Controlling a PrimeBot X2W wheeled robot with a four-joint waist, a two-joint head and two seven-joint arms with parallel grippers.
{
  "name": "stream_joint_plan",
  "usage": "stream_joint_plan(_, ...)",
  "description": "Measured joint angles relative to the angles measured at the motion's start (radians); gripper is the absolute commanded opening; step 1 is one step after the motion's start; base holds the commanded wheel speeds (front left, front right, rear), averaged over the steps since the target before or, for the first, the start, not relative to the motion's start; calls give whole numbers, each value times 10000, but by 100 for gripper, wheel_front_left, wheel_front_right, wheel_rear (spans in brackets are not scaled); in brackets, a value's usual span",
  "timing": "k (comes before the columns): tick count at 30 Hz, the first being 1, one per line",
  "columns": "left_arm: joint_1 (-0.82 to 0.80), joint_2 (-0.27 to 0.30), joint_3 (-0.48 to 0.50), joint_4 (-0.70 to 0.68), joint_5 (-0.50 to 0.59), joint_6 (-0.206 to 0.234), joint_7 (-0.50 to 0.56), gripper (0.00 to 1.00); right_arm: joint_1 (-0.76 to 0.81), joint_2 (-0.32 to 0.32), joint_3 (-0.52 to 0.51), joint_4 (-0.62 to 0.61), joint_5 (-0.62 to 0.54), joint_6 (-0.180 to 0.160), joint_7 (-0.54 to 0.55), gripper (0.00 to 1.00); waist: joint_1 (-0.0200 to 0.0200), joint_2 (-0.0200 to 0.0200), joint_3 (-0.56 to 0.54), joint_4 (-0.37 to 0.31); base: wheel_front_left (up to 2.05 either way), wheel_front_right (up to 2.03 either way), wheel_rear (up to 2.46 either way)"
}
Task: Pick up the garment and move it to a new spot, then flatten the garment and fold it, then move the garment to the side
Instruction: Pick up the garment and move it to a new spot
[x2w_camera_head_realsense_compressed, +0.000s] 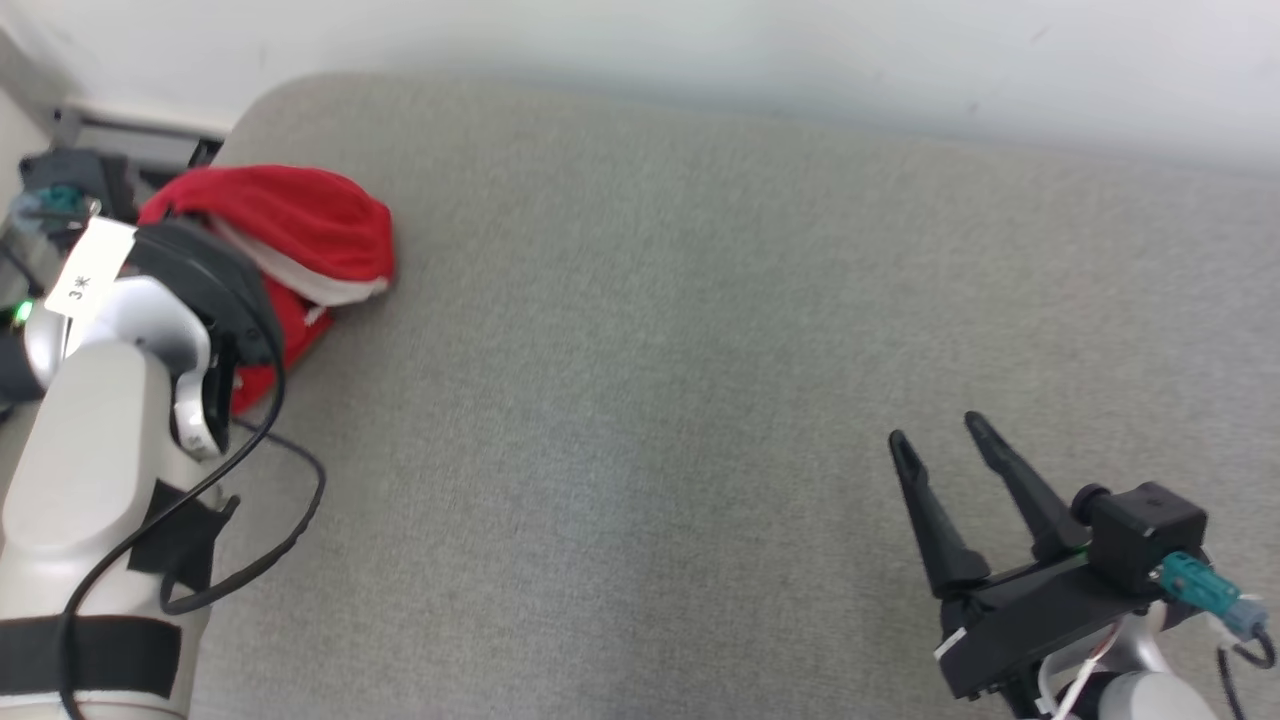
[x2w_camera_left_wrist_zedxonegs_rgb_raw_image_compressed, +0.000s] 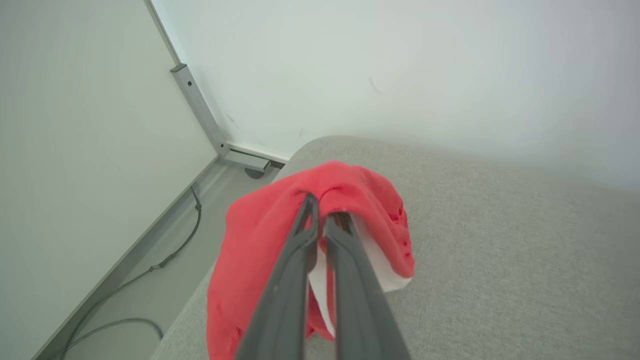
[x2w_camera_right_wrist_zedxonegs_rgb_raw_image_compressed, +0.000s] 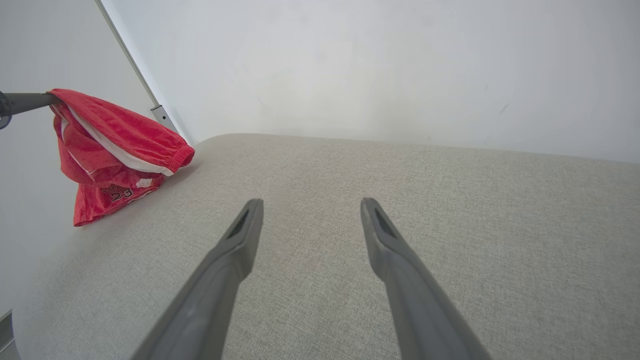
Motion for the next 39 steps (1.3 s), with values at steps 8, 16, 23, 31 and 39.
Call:
stream_joint_plan(8, -150, -255, -566, -1014, 71, -604, -587, 0, 69, 422, 272, 522, 15, -2, -389, 100, -1, -1, -919, -695, 0, 0, 0)
stream_joint_plan(16, -118, -980, -1281, -2278, 127, -1158, -734, 0, 272, 518, 418, 780, 15, -2, -625, 100, 0, 0, -1479, -1804, 0, 0, 0)
stream_joint_plan(23, -38, -1342, -1981, -3563, 63, -1486, -706, 0, 477, 552, 516, 920, 15, -4, -809, 100, 0, 0, -1826, -2855, 0, 0, 0)
stream_joint_plan(31, 182, -1411, -2809, -4867, -468, -1657, -477, 0, 477, 616, 612, 947, 15, -2, -957, 100, 2, -1, -2030, -4069, 0, 0, 0)
stream_joint_plan(39, 412, -1402, -4596, -5666, -1793, -1386, -353, 0, 464, 608, 594, 972, 73, 56, -1039, 100, 2, 0, -2014, -5133, 0, 0, 0)
